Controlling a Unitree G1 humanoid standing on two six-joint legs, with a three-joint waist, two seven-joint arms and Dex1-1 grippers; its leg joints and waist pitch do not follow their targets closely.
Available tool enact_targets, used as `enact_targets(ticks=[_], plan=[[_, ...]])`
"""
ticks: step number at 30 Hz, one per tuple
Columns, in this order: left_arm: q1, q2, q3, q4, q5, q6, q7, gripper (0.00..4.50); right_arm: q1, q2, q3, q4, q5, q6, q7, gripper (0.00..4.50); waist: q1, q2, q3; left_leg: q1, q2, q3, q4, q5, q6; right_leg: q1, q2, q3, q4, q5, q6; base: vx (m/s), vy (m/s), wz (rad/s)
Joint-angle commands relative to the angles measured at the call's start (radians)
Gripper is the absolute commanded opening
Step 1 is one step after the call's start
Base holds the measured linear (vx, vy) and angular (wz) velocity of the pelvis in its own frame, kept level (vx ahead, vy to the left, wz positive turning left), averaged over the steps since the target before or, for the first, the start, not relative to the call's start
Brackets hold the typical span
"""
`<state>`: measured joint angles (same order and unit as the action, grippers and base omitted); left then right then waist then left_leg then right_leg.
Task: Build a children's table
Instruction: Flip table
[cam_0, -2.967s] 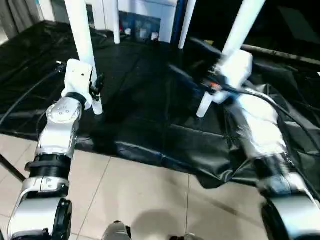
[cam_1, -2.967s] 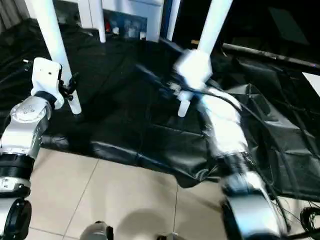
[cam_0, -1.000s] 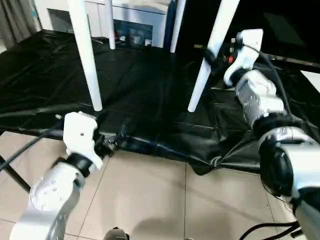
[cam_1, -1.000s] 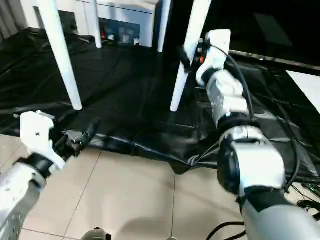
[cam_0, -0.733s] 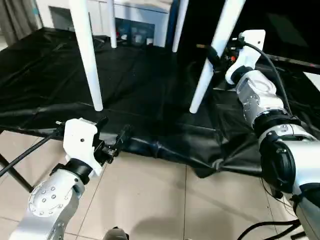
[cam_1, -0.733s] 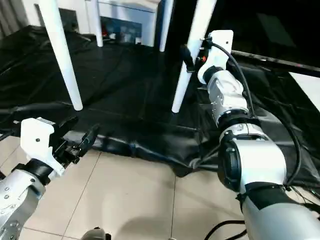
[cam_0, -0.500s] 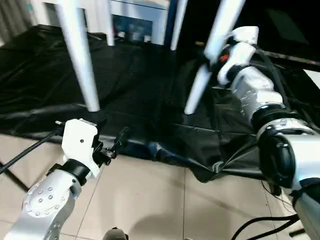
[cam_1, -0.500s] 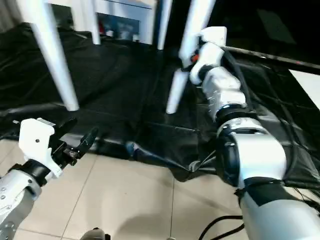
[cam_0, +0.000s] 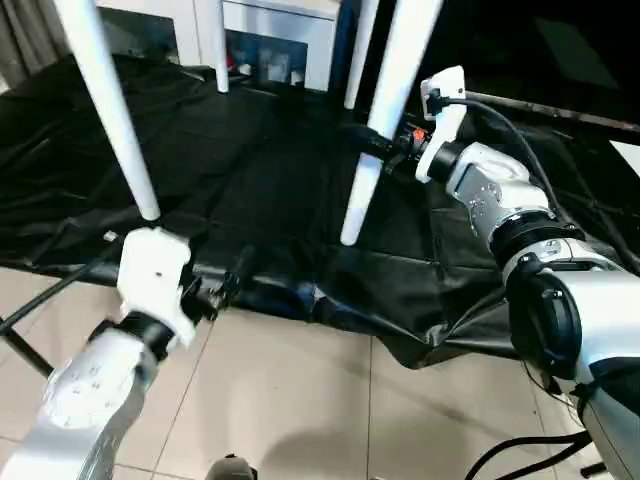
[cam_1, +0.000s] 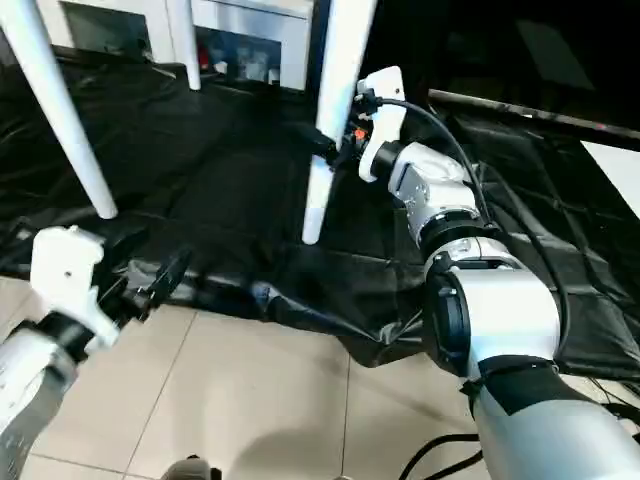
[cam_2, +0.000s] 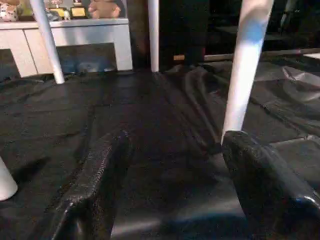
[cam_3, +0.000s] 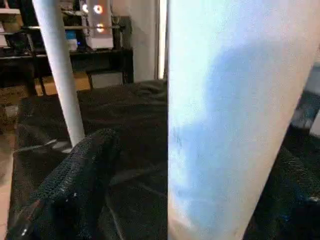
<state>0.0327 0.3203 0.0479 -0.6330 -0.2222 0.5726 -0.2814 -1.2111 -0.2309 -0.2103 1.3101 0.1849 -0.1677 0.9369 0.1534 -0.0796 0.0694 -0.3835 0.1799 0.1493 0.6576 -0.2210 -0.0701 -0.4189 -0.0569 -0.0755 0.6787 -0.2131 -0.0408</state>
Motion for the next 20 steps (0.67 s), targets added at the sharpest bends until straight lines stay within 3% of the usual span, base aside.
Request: enact_targets(ticks=[1,2,3,4,5,7,8,9,10,11,12,13,14,15,17,18,19,20], plan=[[-0.009,-0.012,-0.011,0.028,-0.002,-0.009,-0.005,3.36,0.032,-0.037,-0.028,-0.044,0.018,-0.038,-0.012,3.83,0.001,0.032,-0.066,0.012,0.056,-0.013,-0.093,-0.177,0.015,0.050,-0.092,0.060,-0.086,-0.141,-0.226,0.000,0.000,0.00],[-0.012,-0.017,-0.010,0.035,-0.002,-0.011,-0.001,3.36,0.046,-0.044,-0.036,-0.055,0.026,-0.046,-0.012,3.83,0.003,0.029,-0.067,0.011,0.056,-0.013,-0.092,-0.166,0.016,0.053,-0.090,0.059,-0.084,-0.124,-0.230,0.000,0.000,0.00],[-0.014,-0.043,0.001,0.074,0.014,-0.017,0.039,3.36,0.113,-0.062,-0.045,-0.122,0.042,-0.060,0.031,3.83,0.002,0.043,-0.069,0.011,0.055,-0.012,-0.089,-0.158,0.017,0.053,-0.088,0.060,-0.082,-0.098,-0.230,0.000,0.000,0.00],[-0.014,-0.044,0.001,0.075,0.015,-0.017,0.040,3.36,0.115,-0.062,-0.046,-0.124,0.042,-0.060,0.032,3.83,0.005,0.038,-0.069,0.012,0.055,-0.009,-0.090,-0.151,0.023,0.054,-0.086,0.059,-0.086,-0.080,-0.223,0.000,0.000,0.00],[-0.018,-0.061,0.014,0.102,0.017,-0.014,0.063,3.36,0.156,-0.070,-0.050,-0.168,0.050,-0.060,0.050,3.83,0.002,0.044,-0.070,0.012,0.054,-0.011,-0.089,-0.147,0.023,0.057,-0.085,0.059,-0.081,-0.066,-0.231,0.000,0.000,0.00],[-0.023,-0.083,0.034,0.128,0.013,0.001,0.093,3.36,0.212,-0.075,-0.060,-0.242,0.066,-0.049,0.049,3.83,0.004,0.031,-0.074,0.009,0.052,-0.010,-0.088,-0.112,0.035,0.066,-0.086,0.060,-0.082,-0.031,-0.222,0.000,0.000,0.00],[-0.027,-0.084,0.034,0.147,0.030,-0.001,0.111,3.36,0.268,-0.076,-0.066,-0.325,0.080,-0.018,0.038,3.83,0.004,0.036,-0.075,0.011,0.053,-0.010,-0.087,-0.099,0.041,0.065,-0.084,0.060,-0.084,-0.019,-0.212,0.000,0.000,0.00],[-0.029,-0.087,0.034,0.168,0.053,-0.014,0.134,3.36,0.353,-0.071,-0.069,-0.452,0.093,0.018,0.013,3.83,0.004,0.036,-0.075,0.011,0.053,-0.010,-0.087,-0.099,0.041,0.065,-0.084,0.060,-0.084,-0.019,-0.212,0.000,0.000,0.00],[-0.031,-0.088,0.031,0.184,0.070,-0.028,0.148,3.36,0.410,-0.067,-0.067,-0.538,0.101,0.040,-0.007,3.83,0.004,0.037,-0.077,0.014,0.053,-0.010,-0.086,-0.078,0.047,0.065,-0.083,0.061,-0.085,-0.006,-0.189,0.000,0.000,0.00],[-0.032,-0.087,0.029,0.189,0.084,-0.040,0.157,3.36,0.434,-0.063,-0.067,-0.572,0.100,0.057,-0.030,3.83,0.002,0.034,-0.079,0.012,0.052,-0.013,-0.088,-0.071,0.047,0.068,-0.083,0.059,-0.084,-0.009,-0.185,0.000,0.000,0.00],[-0.028,-0.085,0.021,0.198,0.141,-0.084,0.201,3.36,0.516,-0.041,-0.073,-0.688,0.084,0.142,-0.139,3.83,0.001,0.040,-0.077,0.012,0.051,-0.014,-0.090,-0.071,0.045,0.066,-0.079,0.057,-0.092,-0.023,-0.180,0.000,0.000,0.00],[-0.026,-0.085,0.019,0.200,0.163,-0.098,0.218,3.36,0.553,-0.029,-0.074,-0.740,0.077,0.179,-0.182,3.83,-0.002,0.044,-0.075,0.013,0.052,-0.015,-0.091,-0.071,0.040,0.065,-0.077,0.058,-0.090,-0.030,-0.176,0.000,0.000,0.00],[-0.016,-0.098,0.023,0.195,0.202,-0.101,0.269,3.36,0.702,0.028,-0.048,-0.947,0.047,0.252,-0.279,3.83,-0.008,0.049,-0.070,0.012,0.051,-0.016,-0.102,-0.118,0.020,0.067,-0.078,0.059,-0.103,-0.095,-0.147,0.000,0.000,0.00],[-0.013,-0.103,0.025,0.193,0.205,-0.089,0.280,3.36,0.750,0.049,-0.035,-1.013,0.041,0.263,-0.296,3.83,-0.010,0.048,-0.070,0.017,0.054,-0.014,-0.104,-0.151,0.013,0.063,-0.079,0.058,-0.107,-0.134,-0.130,0.000,0.000,0.00],[-0.006,-0.100,0.016,0.187,0.220,-0.083,0.288,3.36,0.797,0.079,-0.022,-1.072,0.021,0.277,-0.331,3.83,-0.024,0.040,-0.059,0.019,0.046,-0.016,-0.121,-0.247,-0.005,0.069,-0.084,0.055,-0.128,-0.316,-0.091,0.000,0.000,0.00],[0.006,-0.100,0.011,0.180,0.230,-0.103,0.290,3.36,0.843,0.117,-0.019,-1.127,-0.003,0.285,-0.386,3.83,-0.026,0.038,-0.063,0.026,0.046,-0.017,-0.121,-0.266,-0.011,0.065,-0.089,0.056,-0.137,-0.396,-0.066,0.000,0.000,0.00],[0.013,-0.100,0.008,0.178,0.238,-0.124,0.291,3.36,0.879,0.138,-0.013,-1.180,-0.014,0.307,-0.431,3.83,-0.027,0.039,-0.063,0.026,0.045,-0.016,-0.120,-0.251,-0.009,0.062,-0.090,0.060,-0.141,-0.400,-0.057,0.000,0.000,0.00],[0.017,-0.105,0.009,0.179,0.245,-0.120,0.303,3.36,0.908,0.156,-0.011,-1.211,-0.045,0.312,-0.478,3.83,-0.031,0.040,-0.069,0.025,0.047,-0.017,-0.124,-0.193,-0.003,0.064,-0.086,0.061,-0.137,-0.344,-0.052,0.000,0.000,0.00]])
